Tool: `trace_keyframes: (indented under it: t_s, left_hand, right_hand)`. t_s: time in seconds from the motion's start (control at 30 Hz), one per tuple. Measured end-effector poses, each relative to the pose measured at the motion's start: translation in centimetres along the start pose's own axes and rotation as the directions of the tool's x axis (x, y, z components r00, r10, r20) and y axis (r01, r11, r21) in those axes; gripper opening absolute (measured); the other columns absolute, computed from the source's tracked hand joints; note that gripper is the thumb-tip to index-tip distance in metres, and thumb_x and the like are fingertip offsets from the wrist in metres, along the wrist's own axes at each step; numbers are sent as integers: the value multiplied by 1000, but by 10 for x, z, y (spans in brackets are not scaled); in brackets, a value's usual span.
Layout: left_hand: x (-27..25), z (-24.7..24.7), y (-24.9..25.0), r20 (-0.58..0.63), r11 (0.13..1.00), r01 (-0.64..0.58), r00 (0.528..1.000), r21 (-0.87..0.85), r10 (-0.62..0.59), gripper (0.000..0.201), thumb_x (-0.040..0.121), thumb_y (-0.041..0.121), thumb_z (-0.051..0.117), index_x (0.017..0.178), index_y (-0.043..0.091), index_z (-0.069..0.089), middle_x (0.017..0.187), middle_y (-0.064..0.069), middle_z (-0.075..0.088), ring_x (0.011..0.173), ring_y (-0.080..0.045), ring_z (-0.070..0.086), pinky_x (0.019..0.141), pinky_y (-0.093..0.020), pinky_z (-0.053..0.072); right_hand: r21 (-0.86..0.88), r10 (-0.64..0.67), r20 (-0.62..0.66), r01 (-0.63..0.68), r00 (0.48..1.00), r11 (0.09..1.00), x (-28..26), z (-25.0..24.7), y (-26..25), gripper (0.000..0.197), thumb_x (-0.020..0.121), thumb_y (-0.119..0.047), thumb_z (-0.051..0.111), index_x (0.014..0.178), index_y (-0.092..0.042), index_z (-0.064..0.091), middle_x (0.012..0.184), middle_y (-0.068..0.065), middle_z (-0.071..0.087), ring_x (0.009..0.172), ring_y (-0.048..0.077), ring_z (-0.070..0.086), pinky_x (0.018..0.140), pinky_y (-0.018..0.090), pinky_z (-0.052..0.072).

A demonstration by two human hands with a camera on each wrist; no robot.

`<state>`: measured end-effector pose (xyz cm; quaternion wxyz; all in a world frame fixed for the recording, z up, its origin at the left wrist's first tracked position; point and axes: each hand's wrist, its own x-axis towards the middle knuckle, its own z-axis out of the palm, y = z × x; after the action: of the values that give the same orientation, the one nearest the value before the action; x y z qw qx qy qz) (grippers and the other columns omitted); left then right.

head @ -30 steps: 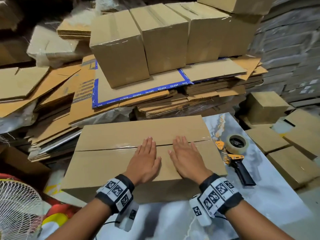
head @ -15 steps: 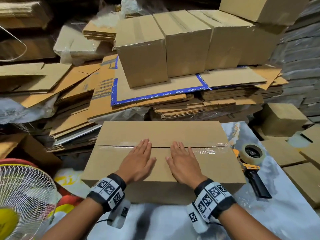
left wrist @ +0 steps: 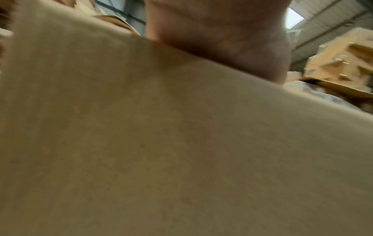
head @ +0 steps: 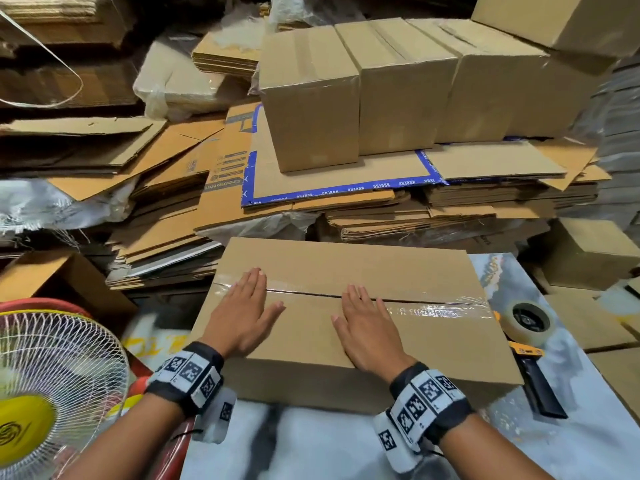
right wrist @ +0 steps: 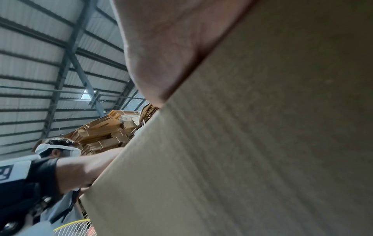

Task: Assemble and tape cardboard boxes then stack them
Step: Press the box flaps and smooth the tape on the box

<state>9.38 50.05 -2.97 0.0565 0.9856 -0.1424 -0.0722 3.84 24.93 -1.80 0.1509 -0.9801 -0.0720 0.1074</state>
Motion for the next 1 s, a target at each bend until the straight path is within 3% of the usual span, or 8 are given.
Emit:
trace_keyframes:
  t_s: [0.13, 0.47, 0.6, 0.7, 0.77, 0.87, 0.93, 1.0]
  left_hand:
    - [3, 0, 1, 2, 994, 109, 994, 17, -109, 94, 93, 72, 2, 160, 6, -6, 168, -12, -13, 156, -22, -12, 127, -40, 0]
    - [1, -4, -11, 35, 1000, -10, 999, 16, 10, 123, 67, 83, -31, 160, 8, -4, 167, -11, -14, 155, -19, -14, 122, -32, -8]
    - [-2, -5, -10, 5, 1000, 9, 1000, 2, -9, 105, 85, 77, -15, 161, 7, 0, 168, -12, -11, 155, -20, -11, 123, -33, -6]
    - [-3, -3, 13, -18, 987, 160, 987, 19, -160, 90, 97, 67, 0, 159, 2, 0, 167, -19, -8, 156, -28, -8, 127, -42, 2]
    - [-1, -3, 48, -37, 979, 202, 979, -16, -202, 89, 99, 65, 4, 159, -1, -1, 167, -21, -7, 156, -30, -7, 127, -44, 4]
    - [9, 7, 113, -55, 998, 45, 997, -42, -48, 84, 102, 62, 9, 160, 2, -1, 168, -17, -8, 156, -29, -9, 126, -41, -1]
    - [16, 14, 151, -21, 998, -56, 998, -30, 55, 83, 102, 62, 9, 160, 4, -3, 168, -15, -11, 155, -27, -12, 125, -40, -3]
    - [22, 19, 172, 21, 995, -100, 995, -11, 100, 85, 101, 65, 8, 160, 5, -6, 167, -13, -16, 155, -26, -16, 124, -40, -6]
  right_hand:
    - [-20, 24, -20, -24, 1000, 1000, 1, 3, -2, 66, 108, -49, 14, 162, -13, 7, 170, 1, -3, 156, 15, -8, 126, 40, -5]
    - [-42, -112, 56, 115, 992, 993, 29, 10, -53, 68, 108, -51, 12, 162, -10, 3, 170, 4, -6, 156, 16, -9, 125, 41, -7]
    - [-20, -38, 24, 38, 999, 999, 10, 2, -9, 76, 103, -61, 7, 162, -14, 3, 169, 0, -6, 155, 13, -8, 126, 41, -4]
    - [-43, 95, -38, -97, 995, 994, -7, -8, 26, 79, 100, -62, 5, 162, -13, 5, 169, 2, -4, 156, 15, -6, 126, 43, -5]
    - [-38, 234, -126, -240, 964, 970, -11, -18, 49, 75, 104, -58, 11, 162, -11, 9, 170, 6, 0, 157, 19, -3, 126, 48, -2]
    - [-24, 463, -239, -482, 854, 876, -11, -31, 82, 79, 102, -63, 16, 161, -10, 12, 169, 13, 0, 156, 27, -4, 122, 62, -1]
    - [19, 614, -211, -625, 760, 781, -15, -36, 104, 100, 92, -79, 25, 161, -10, 3, 168, 18, -6, 155, 36, -6, 117, 70, 2]
    - [126, 694, -145, -682, 705, 720, -22, -41, 126, 120, 79, -91, 37, 161, -14, -5, 167, 21, -1, 153, 41, 12, 116, 65, 20]
